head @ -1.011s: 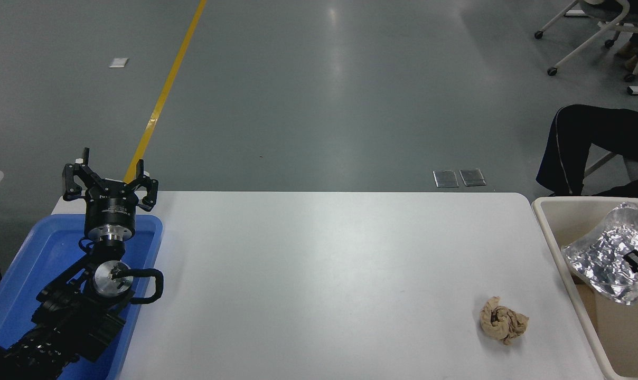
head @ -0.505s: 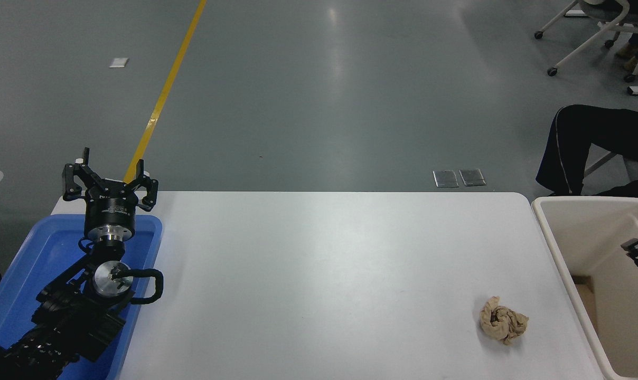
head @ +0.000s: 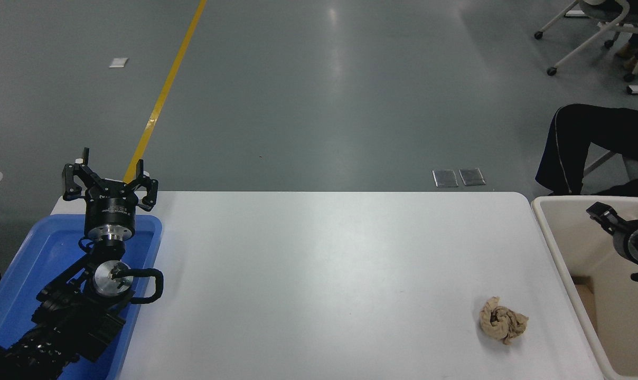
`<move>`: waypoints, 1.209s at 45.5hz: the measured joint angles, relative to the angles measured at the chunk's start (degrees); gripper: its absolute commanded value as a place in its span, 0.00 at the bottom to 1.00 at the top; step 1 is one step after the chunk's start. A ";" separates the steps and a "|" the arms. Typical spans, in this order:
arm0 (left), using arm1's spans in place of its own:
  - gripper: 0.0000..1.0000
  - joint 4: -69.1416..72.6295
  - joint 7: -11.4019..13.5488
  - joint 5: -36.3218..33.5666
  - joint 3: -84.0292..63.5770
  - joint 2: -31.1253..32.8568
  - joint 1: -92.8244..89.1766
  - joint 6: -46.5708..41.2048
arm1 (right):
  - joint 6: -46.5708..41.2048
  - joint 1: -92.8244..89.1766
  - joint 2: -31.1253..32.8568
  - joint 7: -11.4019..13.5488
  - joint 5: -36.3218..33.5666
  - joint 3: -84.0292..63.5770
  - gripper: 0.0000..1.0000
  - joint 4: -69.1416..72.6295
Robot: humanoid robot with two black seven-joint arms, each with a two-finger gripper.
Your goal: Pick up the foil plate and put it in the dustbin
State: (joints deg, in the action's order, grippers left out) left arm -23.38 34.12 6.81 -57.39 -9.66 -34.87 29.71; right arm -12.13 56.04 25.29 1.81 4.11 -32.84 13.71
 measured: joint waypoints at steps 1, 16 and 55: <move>0.99 0.00 -0.01 -0.01 0.00 0.02 0.00 0.00 | -0.14 1.58 0.09 -0.04 0.04 -1.09 1.00 1.59; 0.99 -0.02 -0.01 -0.06 0.00 0.03 -0.03 0.00 | -0.87 22.87 1.47 -0.18 0.45 -14.69 1.00 26.27; 0.99 -0.07 -0.02 -0.12 0.01 -0.01 0.05 0.09 | -18.48 77.09 8.41 -0.20 12.53 -29.11 1.00 80.24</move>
State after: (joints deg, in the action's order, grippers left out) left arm -23.46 34.10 6.69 -57.39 -9.67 -34.81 29.80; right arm -30.61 133.12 33.70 1.61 16.64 -61.94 93.95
